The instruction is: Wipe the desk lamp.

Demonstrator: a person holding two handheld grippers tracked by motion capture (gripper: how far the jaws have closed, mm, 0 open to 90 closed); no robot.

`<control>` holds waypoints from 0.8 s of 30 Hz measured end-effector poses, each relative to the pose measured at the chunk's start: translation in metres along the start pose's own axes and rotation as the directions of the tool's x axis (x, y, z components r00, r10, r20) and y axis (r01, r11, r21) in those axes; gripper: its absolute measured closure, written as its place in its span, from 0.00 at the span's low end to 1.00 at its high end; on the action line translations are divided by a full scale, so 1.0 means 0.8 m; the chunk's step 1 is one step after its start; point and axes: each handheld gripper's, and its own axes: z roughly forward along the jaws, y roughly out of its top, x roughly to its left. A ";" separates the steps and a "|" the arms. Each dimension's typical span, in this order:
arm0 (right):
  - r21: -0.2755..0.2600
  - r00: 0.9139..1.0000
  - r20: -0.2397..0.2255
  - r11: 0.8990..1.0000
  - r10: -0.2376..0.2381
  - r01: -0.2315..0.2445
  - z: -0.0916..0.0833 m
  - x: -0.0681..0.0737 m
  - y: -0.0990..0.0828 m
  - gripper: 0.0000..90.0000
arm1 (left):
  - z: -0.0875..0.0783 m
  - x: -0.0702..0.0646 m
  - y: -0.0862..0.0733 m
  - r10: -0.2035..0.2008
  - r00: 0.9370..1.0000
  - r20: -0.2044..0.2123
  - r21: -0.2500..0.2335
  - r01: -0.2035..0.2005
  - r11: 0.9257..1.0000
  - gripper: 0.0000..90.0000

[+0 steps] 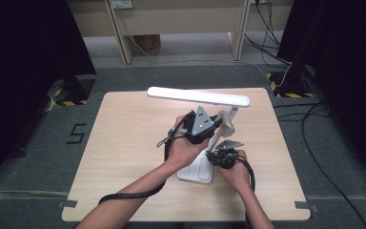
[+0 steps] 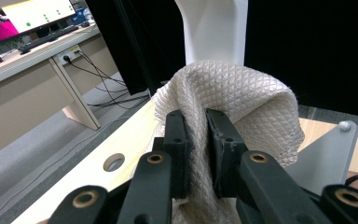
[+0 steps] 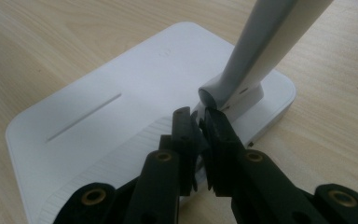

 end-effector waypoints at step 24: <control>-0.009 1.000 0.003 1.000 0.005 -0.005 -0.001 0.000 -0.002 0.92 | 0.006 -0.006 -0.034 0.012 1.000 0.005 0.048 -0.012 0.999 0.88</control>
